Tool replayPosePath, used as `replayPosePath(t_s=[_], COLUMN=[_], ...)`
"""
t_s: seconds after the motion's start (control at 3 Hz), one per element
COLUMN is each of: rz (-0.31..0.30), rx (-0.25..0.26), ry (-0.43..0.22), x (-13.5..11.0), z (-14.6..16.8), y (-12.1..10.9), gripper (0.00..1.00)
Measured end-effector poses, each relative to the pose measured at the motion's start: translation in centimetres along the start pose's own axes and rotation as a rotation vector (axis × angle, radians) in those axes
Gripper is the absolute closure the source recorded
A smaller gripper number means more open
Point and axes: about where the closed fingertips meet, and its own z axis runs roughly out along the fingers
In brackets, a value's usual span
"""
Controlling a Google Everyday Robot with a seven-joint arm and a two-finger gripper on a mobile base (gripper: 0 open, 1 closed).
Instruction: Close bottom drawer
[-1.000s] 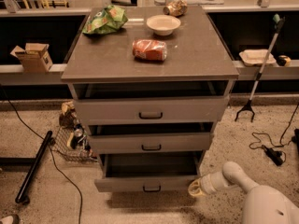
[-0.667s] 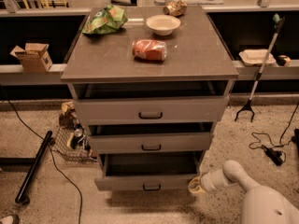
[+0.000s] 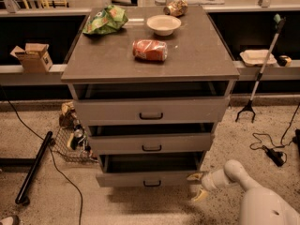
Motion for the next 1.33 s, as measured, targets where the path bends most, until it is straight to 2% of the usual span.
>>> replayPosePath(t_s=[0.33,1.33], rz=[0.015,0.026], rx=[-0.015,-0.018], ry=[-0.02,-0.04], x=[0.1,0.1], z=[0.3,0.3], y=[-0.3,-2.3], gripper=[0.0,0.0])
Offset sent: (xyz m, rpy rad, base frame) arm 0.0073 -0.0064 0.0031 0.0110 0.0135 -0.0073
